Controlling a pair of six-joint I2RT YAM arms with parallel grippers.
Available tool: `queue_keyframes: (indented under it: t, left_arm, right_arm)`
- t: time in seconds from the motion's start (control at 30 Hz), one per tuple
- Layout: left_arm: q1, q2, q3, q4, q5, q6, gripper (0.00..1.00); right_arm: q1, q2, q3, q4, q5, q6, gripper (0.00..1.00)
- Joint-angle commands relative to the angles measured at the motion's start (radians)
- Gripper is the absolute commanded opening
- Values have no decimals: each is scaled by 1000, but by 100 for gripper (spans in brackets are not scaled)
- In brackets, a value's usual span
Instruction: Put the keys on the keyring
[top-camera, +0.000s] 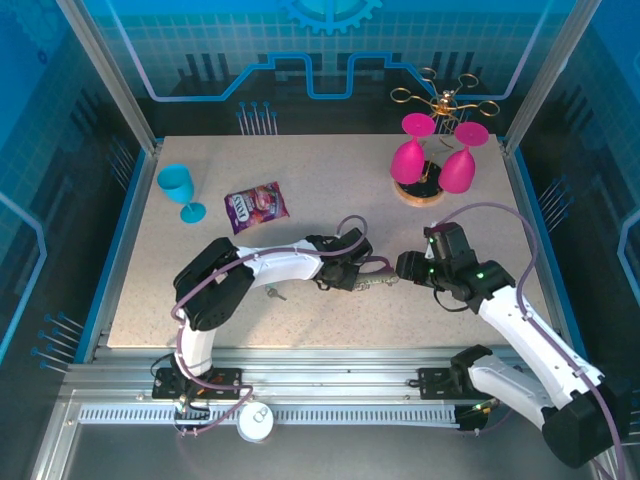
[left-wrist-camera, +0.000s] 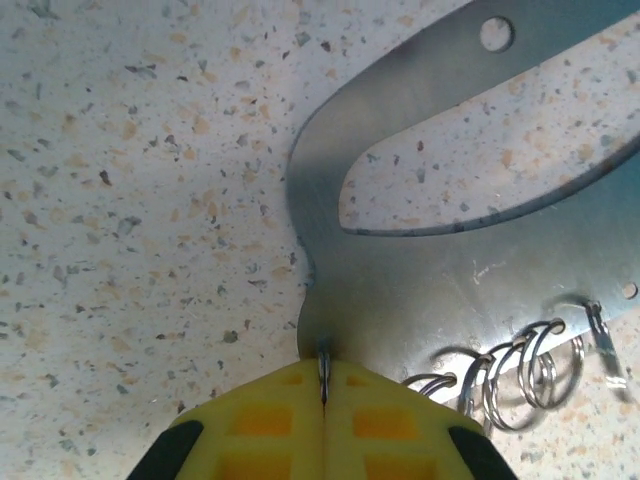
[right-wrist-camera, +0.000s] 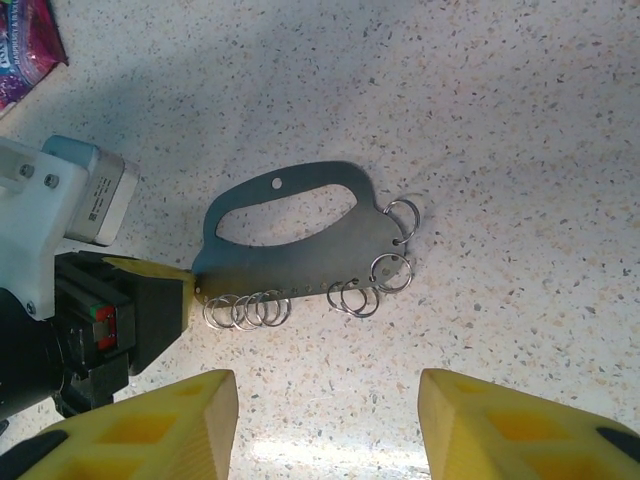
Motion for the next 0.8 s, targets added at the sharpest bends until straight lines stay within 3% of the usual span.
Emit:
queue_keyframes:
  t: [0.0,0.17,0.27,0.43,0.6,0.77]
  left_arm:
    - [-2,-131,-2,17,-11,172,0]
    - [4,-265,-47,100,32,462,0]
    - [40,-319,-63,141,114,586,0]
    - [109,-426,-143,254,379,839,0]
    - [135,-554,-304,423,568,1153,0]
    - [215,-593,-318,415,748,1277,0]
  right_arm:
    - [-12,-17,31,-18,-2,-57,51]
    - [-11,-34,96,41,-34,-209,51]
    - [-12,-52,115,103,-60,-311,51]
    - [-11,-67,97,264,-135,-492,52]
    - [16,-72,42,430,-270,-670,54]
    - [45,-90,-89,609,-479,-928,47]
